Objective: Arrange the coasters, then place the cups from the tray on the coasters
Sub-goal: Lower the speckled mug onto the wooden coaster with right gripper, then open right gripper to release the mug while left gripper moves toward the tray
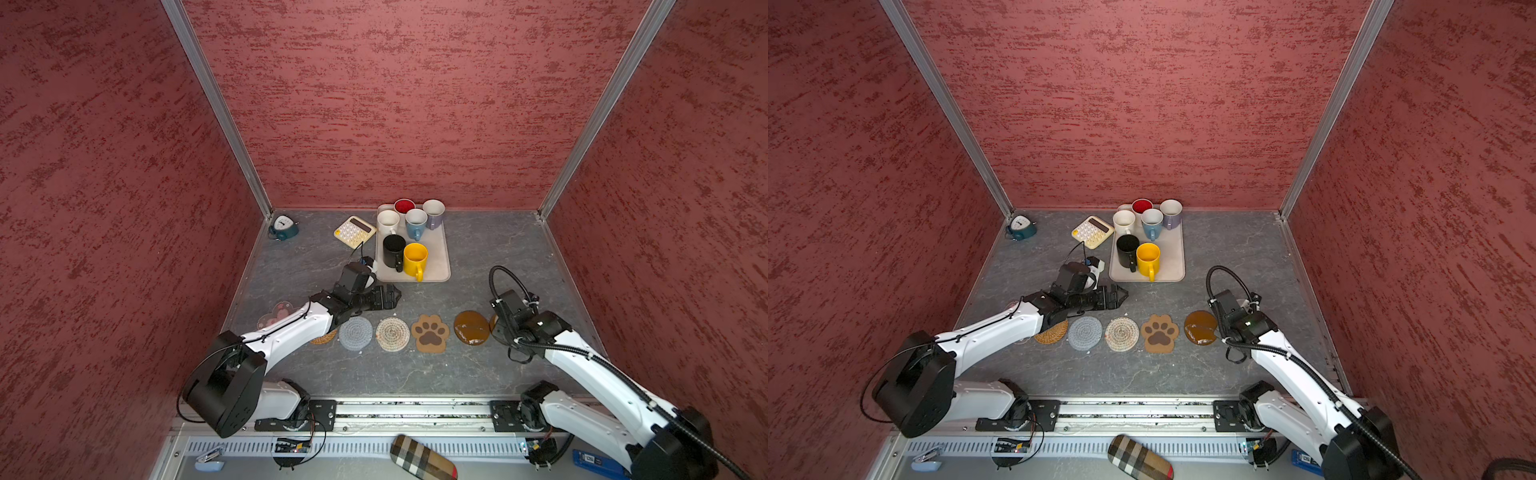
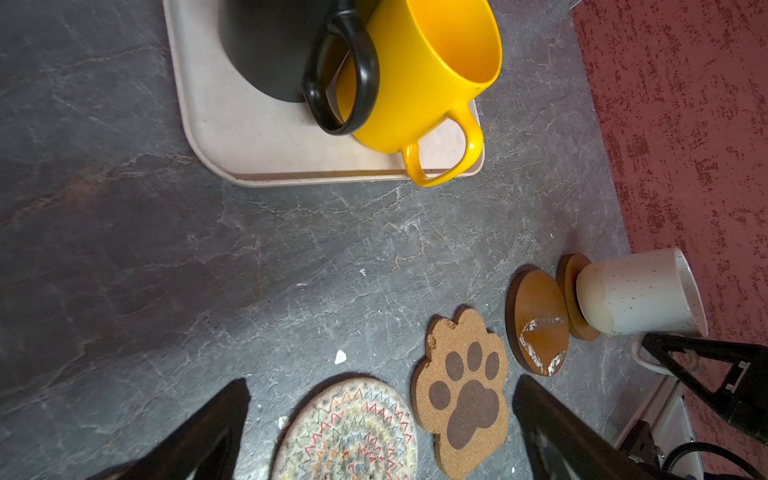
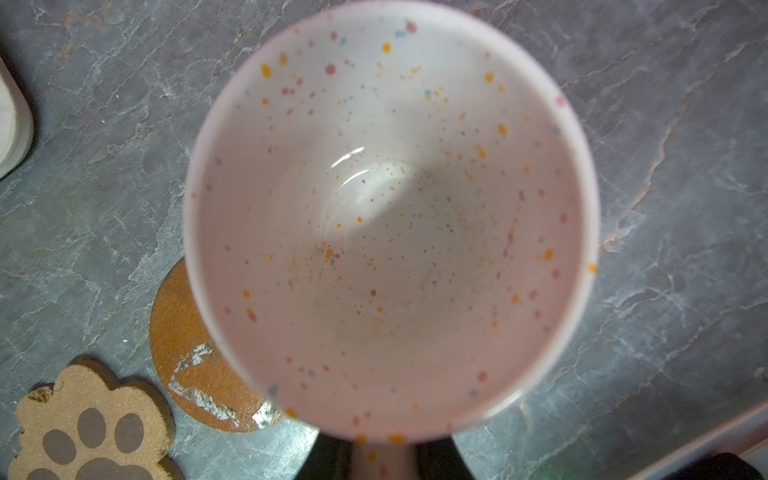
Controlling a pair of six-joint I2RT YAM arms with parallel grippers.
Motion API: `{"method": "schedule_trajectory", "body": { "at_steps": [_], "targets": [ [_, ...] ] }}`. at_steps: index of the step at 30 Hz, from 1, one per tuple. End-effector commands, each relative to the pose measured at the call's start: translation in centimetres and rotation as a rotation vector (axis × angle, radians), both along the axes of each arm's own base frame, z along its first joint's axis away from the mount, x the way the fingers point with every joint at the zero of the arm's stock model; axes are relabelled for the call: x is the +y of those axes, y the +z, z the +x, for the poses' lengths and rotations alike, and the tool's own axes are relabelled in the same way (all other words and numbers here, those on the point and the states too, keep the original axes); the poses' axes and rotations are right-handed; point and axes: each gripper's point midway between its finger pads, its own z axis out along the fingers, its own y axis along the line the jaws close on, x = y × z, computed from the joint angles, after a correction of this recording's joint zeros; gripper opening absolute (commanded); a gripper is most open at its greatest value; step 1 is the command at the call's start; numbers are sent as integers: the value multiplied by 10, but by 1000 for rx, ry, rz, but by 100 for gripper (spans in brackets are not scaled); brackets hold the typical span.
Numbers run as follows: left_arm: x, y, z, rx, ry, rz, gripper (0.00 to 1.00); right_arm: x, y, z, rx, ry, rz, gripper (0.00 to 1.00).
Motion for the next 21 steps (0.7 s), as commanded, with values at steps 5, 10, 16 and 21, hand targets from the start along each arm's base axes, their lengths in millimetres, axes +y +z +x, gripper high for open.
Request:
{"method": "schedule_trajectory", "body": {
  "at_steps": [5,10,16,21],
  "targets": [
    [0,0,2,-11,-4,-10,99,2,12,10,-71,-16,11,17],
    [-1,0,2,-10,-3,-14,100,2,8,8,-63,-11,14,28],
    [0,0,2,-8,-1,-15,99,7,4,8,-58,2,37,32],
    [-2,2,1,-9,-8,-17,99,8,7,7,-72,-2,50,41]
  ]
}}
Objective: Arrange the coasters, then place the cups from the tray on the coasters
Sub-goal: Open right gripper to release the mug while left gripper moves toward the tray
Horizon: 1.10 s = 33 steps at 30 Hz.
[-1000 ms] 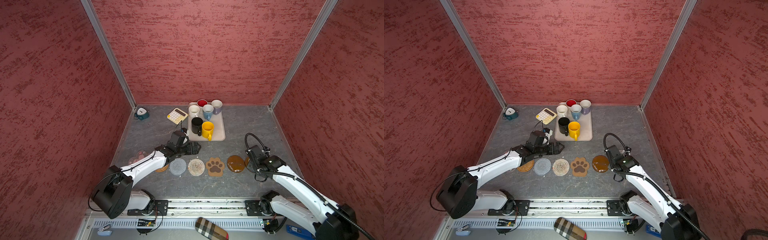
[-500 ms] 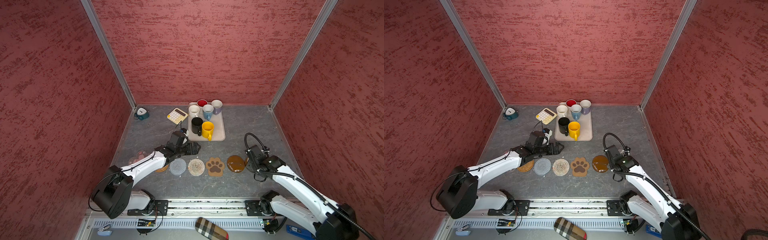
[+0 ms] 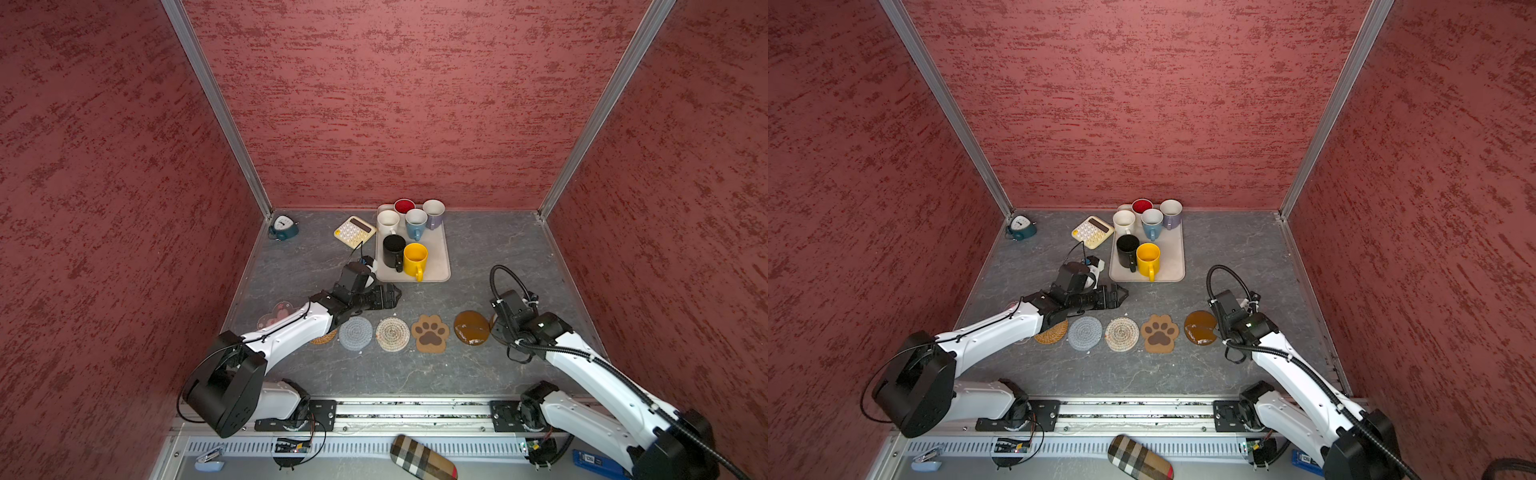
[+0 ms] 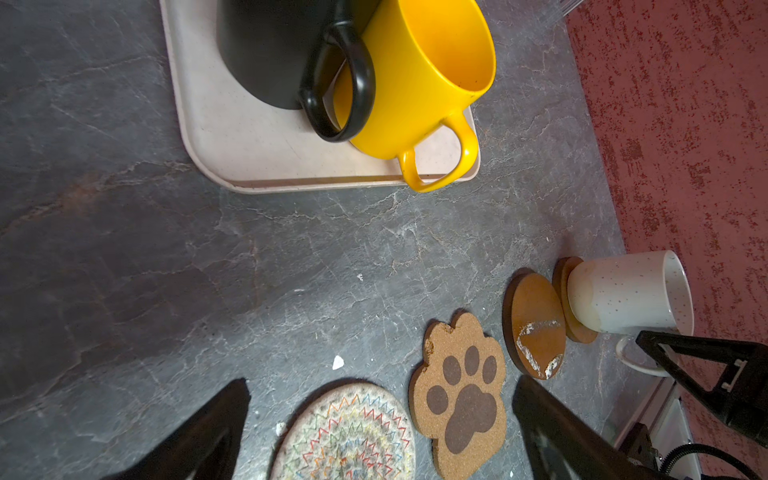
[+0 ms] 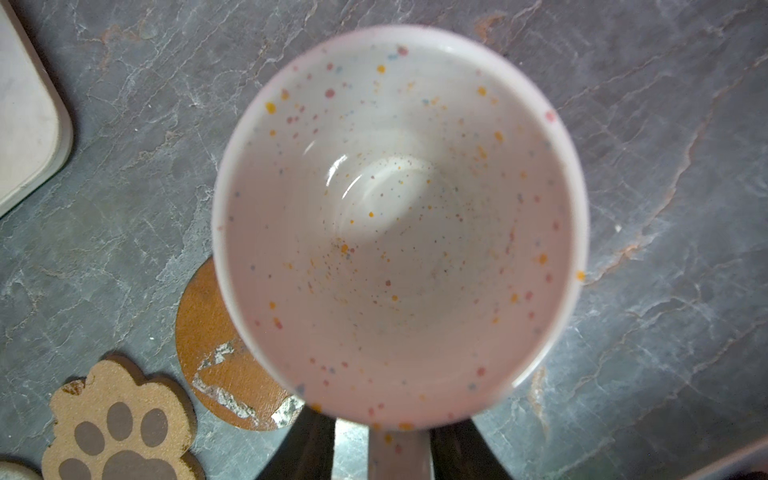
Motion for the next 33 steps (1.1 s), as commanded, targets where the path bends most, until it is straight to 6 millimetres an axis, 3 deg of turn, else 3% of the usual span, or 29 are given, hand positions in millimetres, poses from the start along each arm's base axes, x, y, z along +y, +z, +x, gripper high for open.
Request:
{"method": "schedule_trajectory", "body": {
  "at_steps": [1,9,20,26,33],
  "targets": [
    [-2,2,-1,2,-16,-11,99,3,6,3,-45,-12,30,41],
    [2,19,4,-20,11,24,100,3,31,2,-114,-11,68,42],
    [-13,42,0,-77,11,132,99,-8,63,-10,-238,19,88,42],
    [-25,54,5,-105,1,172,100,-1,105,3,-347,92,88,42],
    [-32,64,17,-104,-1,217,100,15,150,37,-474,194,51,42]
  ]
}}
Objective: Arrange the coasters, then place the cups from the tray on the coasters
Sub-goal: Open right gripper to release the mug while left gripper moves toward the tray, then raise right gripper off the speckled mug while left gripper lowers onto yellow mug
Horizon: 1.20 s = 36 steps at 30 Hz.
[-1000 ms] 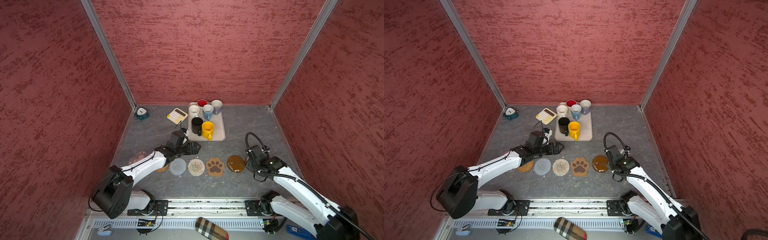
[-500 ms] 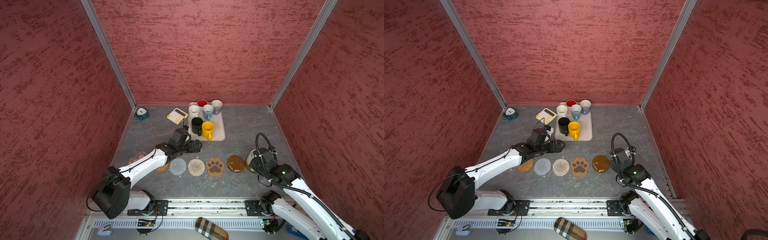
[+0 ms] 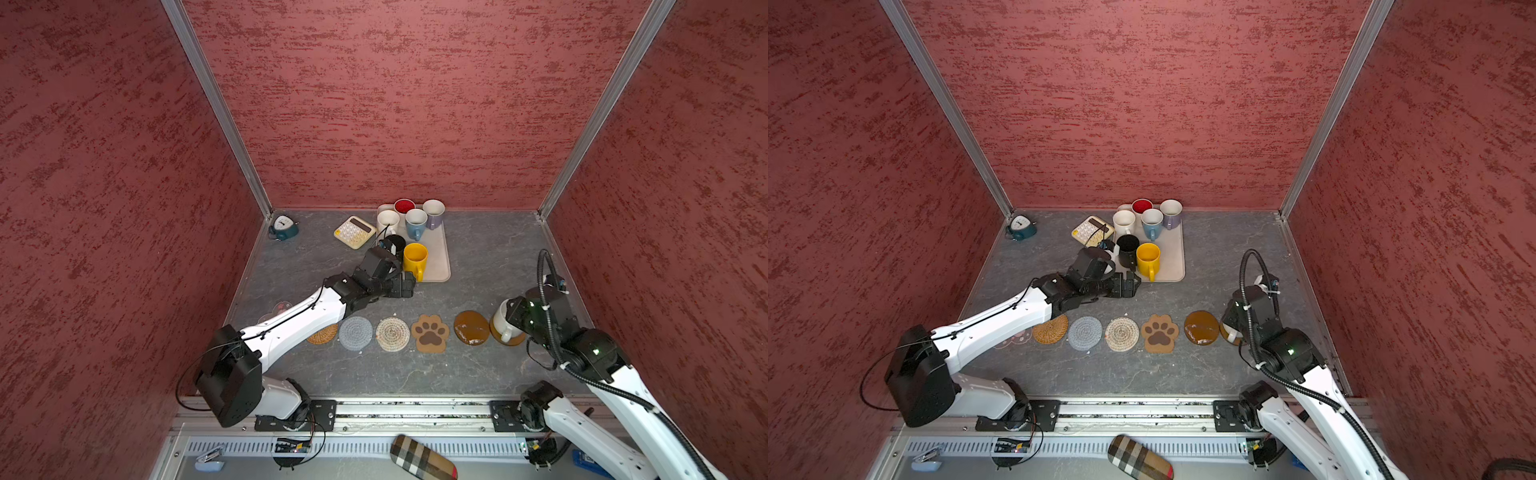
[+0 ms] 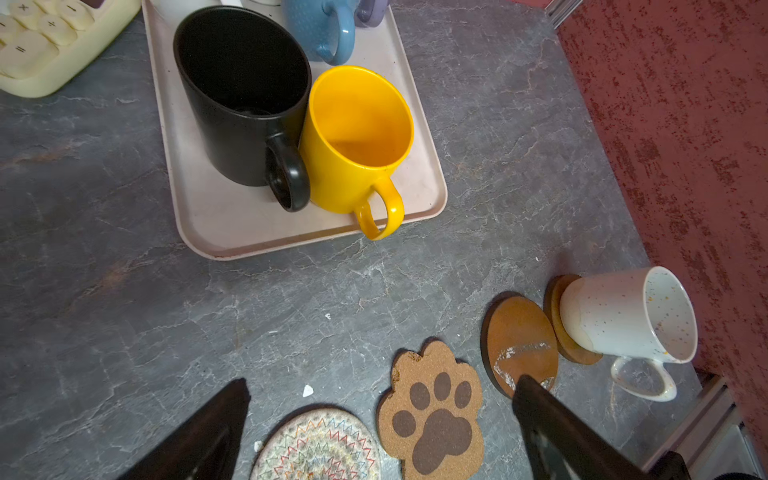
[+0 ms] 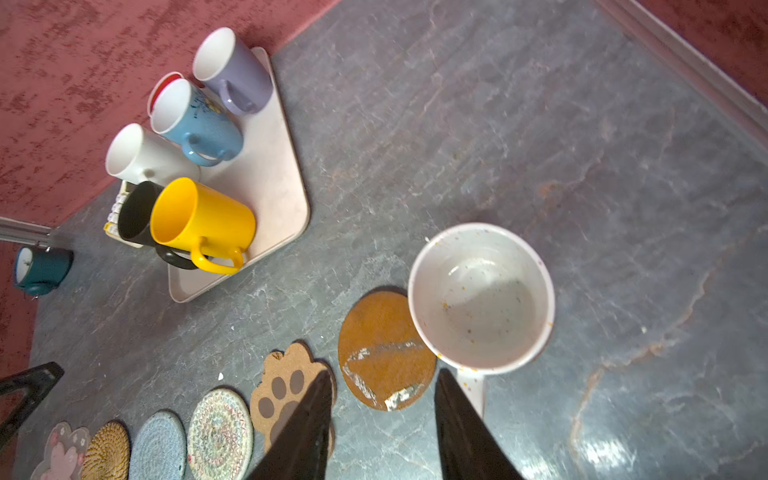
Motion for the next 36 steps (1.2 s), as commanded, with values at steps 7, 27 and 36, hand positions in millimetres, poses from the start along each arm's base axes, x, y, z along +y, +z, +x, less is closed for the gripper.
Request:
{"method": "schedule_trajectory", "body": {
  "at_steps": [7,27,36],
  "targets": [
    [-7,-1,14,17,18,91,100,29,39,62,-164,106,-87,42],
    [-57,-46,64,110,8,184,82,-22,24,166,-214,21,176,41],
    [-64,-70,83,159,32,250,74,-33,5,159,-204,6,177,42]
  ]
}}
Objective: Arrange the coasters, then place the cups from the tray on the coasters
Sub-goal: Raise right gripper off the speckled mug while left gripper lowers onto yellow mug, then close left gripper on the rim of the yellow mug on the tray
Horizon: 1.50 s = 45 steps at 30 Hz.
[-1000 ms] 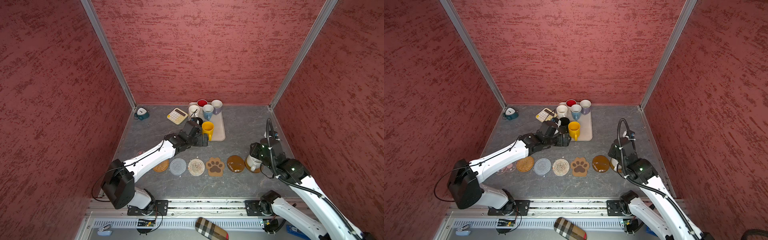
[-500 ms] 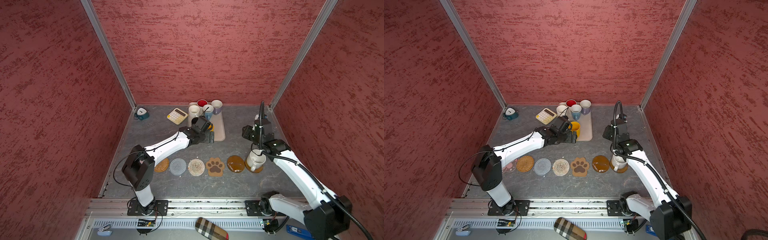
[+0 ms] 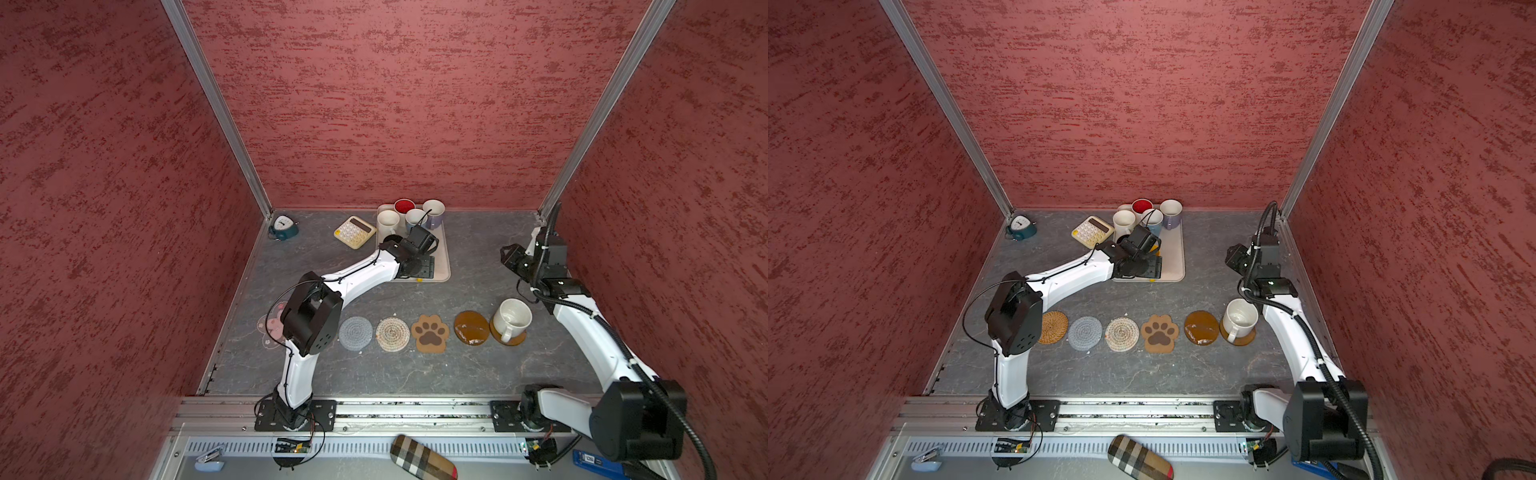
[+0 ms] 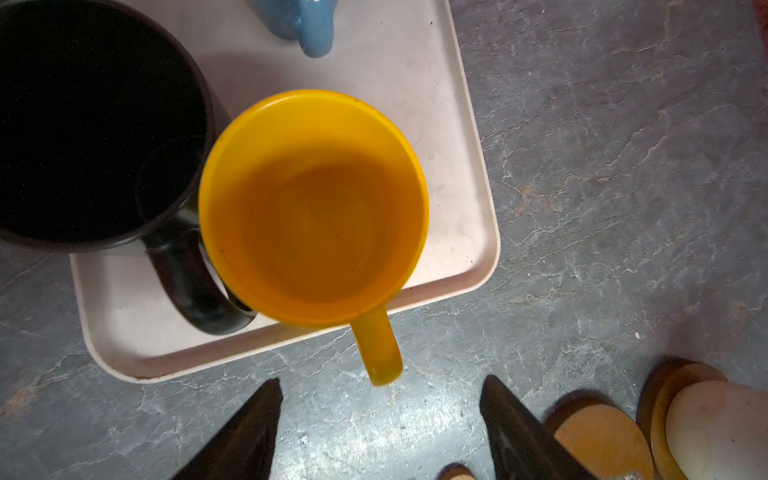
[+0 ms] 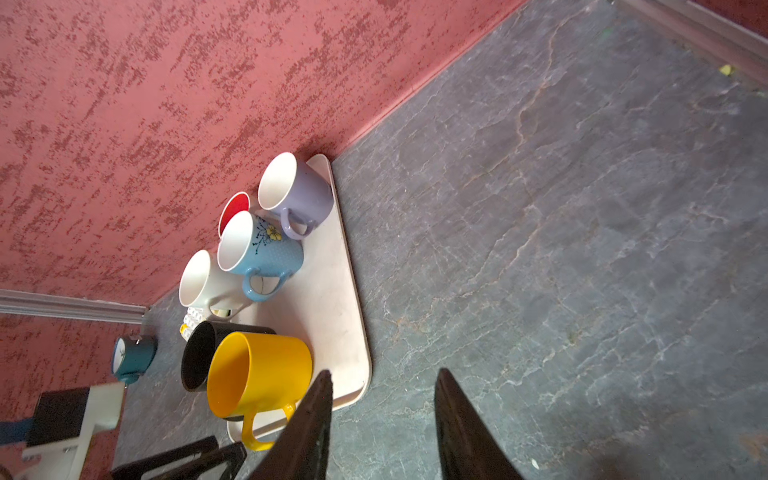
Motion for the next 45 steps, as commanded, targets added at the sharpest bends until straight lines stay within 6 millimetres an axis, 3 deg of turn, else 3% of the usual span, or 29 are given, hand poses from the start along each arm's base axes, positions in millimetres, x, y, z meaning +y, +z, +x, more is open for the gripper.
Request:
{"method": "schedule_trajectory", "body": {
  "at_steps": [1,8,11,28,37,45],
  "targets": [
    [3,-7,1,21,9,36,73,-1,13,2,-62,10,16,42],
    [3,-22,6,49,13,71,71,1,11,2,-66,12,38,43],
    [6,-24,9,49,19,84,65,1,10,1,-71,13,42,43],
    [47,-30,10,56,63,146,42,4,7,2,-71,26,55,43],
    [41,-28,17,53,35,140,46,6,6,3,-70,34,58,43],
    [31,-31,23,51,-16,128,42,7,6,4,-77,43,65,43]
  ]
}}
